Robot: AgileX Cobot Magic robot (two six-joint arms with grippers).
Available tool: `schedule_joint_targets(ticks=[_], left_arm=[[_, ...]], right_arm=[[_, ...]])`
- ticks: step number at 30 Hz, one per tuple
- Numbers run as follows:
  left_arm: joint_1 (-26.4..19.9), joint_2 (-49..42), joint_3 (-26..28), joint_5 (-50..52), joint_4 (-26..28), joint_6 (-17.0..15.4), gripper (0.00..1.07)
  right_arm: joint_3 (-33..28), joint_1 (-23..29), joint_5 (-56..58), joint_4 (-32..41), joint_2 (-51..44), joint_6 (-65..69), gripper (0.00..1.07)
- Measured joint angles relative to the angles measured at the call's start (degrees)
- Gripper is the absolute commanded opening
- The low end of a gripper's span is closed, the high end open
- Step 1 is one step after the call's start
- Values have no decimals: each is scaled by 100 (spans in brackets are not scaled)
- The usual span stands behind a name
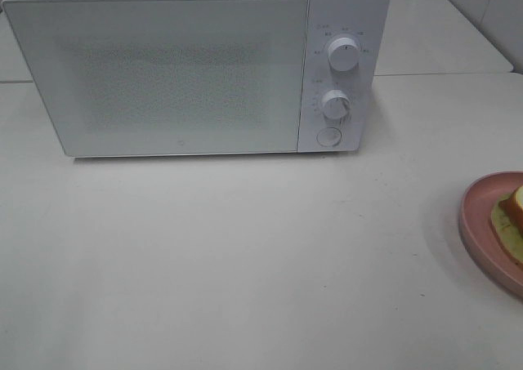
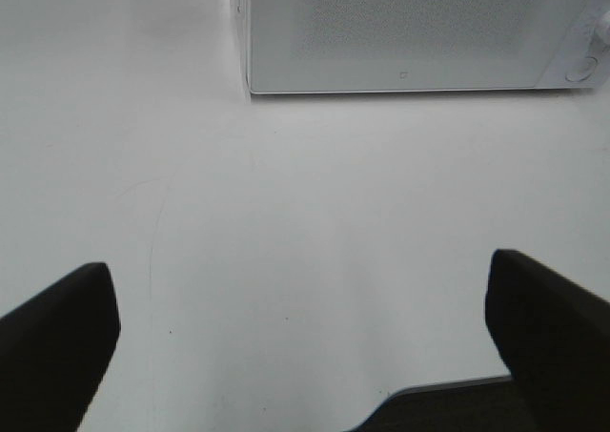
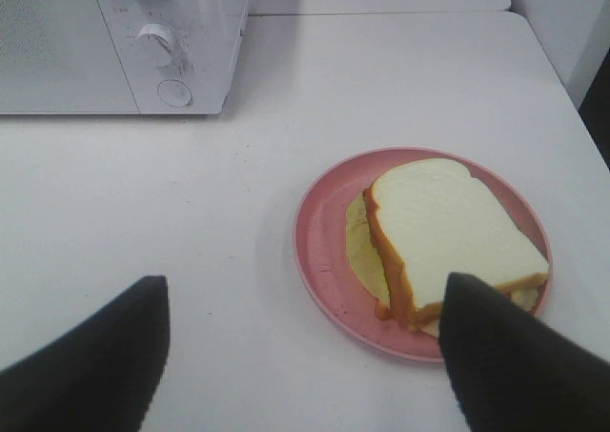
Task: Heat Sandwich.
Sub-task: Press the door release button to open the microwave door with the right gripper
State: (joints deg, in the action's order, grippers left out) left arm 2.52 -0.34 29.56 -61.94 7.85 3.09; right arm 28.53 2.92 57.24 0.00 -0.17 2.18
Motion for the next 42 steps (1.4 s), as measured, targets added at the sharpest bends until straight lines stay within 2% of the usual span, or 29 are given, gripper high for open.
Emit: schedule_joint_targets(ticks=[20, 30, 42], left_arm=[[0, 0, 0, 0, 0, 0, 99], [0, 0, 0, 0, 0, 0, 99], [0, 0, 0, 0, 0, 0, 99]], right_arm=[[34, 0, -57, 0, 0, 0, 76], [120, 0, -1180, 0, 710, 0, 76], [-378, 0, -2974, 0, 1707, 0, 76]])
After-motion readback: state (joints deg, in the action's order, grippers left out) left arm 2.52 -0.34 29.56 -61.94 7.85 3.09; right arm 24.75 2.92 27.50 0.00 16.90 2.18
